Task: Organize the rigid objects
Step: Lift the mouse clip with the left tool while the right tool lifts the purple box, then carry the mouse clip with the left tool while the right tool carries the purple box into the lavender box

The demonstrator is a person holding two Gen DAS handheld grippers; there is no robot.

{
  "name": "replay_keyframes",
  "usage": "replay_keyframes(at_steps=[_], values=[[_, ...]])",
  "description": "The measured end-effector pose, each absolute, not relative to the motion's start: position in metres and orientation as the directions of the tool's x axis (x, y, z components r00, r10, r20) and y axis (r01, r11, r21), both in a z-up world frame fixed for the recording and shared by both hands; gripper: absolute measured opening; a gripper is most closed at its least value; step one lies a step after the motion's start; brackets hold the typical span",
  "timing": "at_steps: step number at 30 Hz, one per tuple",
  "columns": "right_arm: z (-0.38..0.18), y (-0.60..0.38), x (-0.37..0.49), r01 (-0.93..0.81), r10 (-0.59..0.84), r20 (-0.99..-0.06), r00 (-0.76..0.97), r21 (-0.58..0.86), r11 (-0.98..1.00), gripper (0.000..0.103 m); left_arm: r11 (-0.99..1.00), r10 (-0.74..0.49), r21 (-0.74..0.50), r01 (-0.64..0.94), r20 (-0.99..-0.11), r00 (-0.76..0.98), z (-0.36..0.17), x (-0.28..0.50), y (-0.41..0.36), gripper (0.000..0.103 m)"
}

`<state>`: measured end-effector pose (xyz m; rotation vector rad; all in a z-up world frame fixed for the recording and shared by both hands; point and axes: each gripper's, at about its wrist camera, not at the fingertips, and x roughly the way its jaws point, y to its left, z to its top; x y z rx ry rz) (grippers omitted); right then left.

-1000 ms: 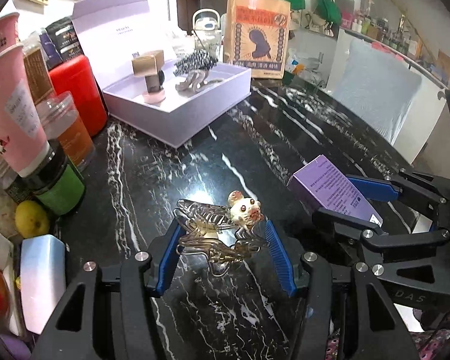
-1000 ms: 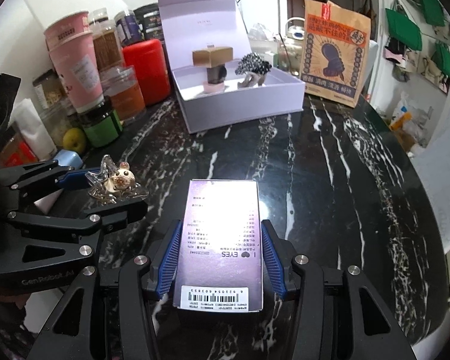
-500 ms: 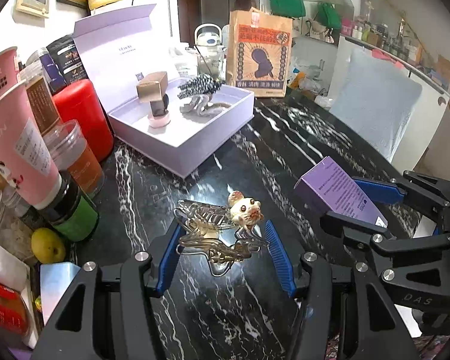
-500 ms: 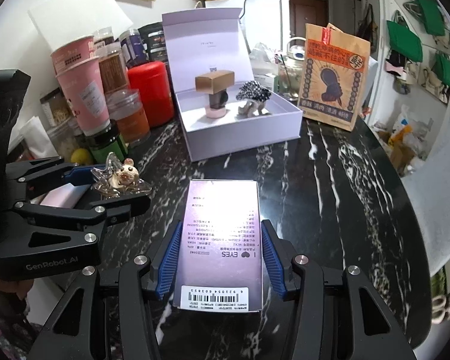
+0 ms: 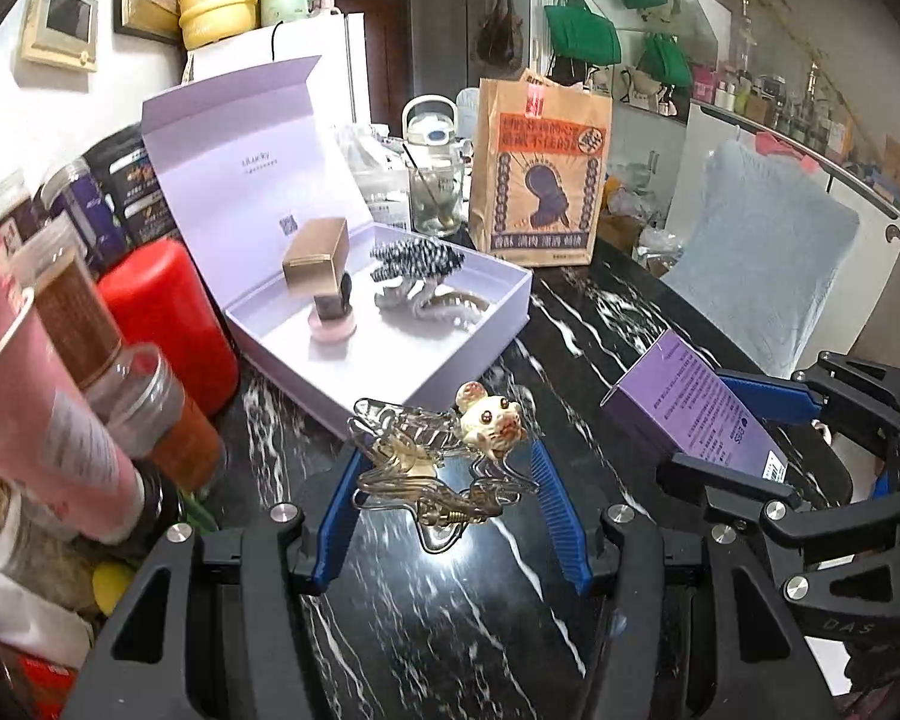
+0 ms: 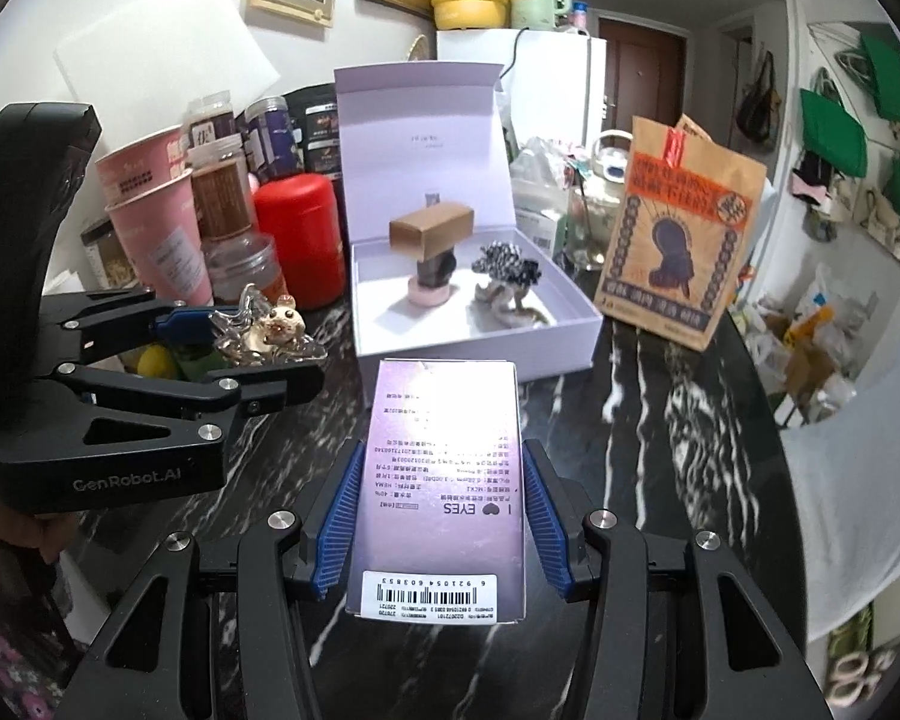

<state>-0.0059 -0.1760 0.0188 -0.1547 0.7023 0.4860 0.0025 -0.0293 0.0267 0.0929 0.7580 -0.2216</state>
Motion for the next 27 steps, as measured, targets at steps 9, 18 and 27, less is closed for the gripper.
replay_keyframes(at_steps=[9,18,27], values=[[0.024,-0.172,0.031,-0.504,0.394,-0.652,0.648,0.02,0.863,0.051,0.975,-0.153,0.012,0.223,-0.692,0.705,0.032,0.039,-0.027,0.055],[0.033,-0.165,0.065,-0.521,0.409,-0.643,0.647,0.018,0.853,0.051,0.975,-0.138,0.035,0.22,-0.679,0.721,0.041,0.073,-0.022,0.055],[0.039,-0.159,0.098,-0.515,0.409,-0.633,0.658,0.018,0.857,0.051,0.978,-0.127,0.035,0.205,-0.681,0.722,0.04,0.098,-0.011,0.055]])
